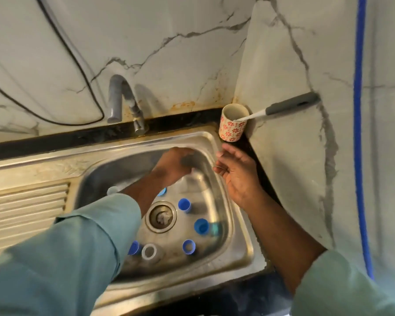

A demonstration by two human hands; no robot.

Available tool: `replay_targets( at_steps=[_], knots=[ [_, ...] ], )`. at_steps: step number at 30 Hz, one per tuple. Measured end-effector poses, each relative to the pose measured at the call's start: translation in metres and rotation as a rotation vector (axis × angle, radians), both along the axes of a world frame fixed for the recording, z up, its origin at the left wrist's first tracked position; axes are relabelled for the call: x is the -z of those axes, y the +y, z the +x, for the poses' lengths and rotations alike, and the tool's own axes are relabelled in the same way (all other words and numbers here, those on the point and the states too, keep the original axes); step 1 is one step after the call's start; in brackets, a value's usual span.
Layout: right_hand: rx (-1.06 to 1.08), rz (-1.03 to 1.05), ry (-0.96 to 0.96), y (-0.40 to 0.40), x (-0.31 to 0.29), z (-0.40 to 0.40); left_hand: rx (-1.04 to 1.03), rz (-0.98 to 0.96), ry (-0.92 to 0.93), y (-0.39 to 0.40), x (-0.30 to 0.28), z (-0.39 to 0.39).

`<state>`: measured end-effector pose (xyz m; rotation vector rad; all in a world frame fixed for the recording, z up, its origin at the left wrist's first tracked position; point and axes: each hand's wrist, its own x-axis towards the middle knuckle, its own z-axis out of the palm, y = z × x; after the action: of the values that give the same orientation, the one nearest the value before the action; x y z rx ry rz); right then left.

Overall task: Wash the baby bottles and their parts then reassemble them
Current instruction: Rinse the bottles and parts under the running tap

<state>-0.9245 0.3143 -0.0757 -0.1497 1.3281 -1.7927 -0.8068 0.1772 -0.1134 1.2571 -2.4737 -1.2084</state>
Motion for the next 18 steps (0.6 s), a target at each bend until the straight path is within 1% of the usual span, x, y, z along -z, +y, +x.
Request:
replay_targets(
  at_steps=[3,5,7,8,10,12,13,16,18],
  knots=[
    [-0.224,0.207,0.159,-0.014,0.028,0.03,-0.141,0.016,-0.107,-0.005,0.026,0.065],
    [-0.338,0.27,0.264,-0.028,0.048,0.048,-0.218,0.047,-0.197,-0.007,0.042,0.105],
    [-0.409,0.316,0.374,-0.044,0.071,0.062,-0.243,0.071,-0.28,-0.008,0.055,0.135],
    [-0.431,0.352,0.434,-0.051,0.084,0.064,-0.25,0.079,-0.29,-0.008,0.06,0.144],
    [-0.456,0.448,0.569,-0.064,0.111,0.064,-0.267,0.103,-0.277,-0.011,0.068,0.152],
    [-0.485,0.541,0.72,-0.077,0.135,0.059,-0.268,0.118,-0.261,-0.019,0.079,0.147],
    [-0.498,0.563,0.765,-0.082,0.145,0.056,-0.267,0.118,-0.24,-0.023,0.085,0.141],
    [-0.515,0.564,0.877,-0.095,0.166,0.05,-0.291,0.09,-0.134,-0.032,0.098,0.117],
    [-0.546,0.573,0.919,-0.101,0.178,0.046,-0.347,0.081,-0.031,-0.037,0.099,0.101]
  ],
)
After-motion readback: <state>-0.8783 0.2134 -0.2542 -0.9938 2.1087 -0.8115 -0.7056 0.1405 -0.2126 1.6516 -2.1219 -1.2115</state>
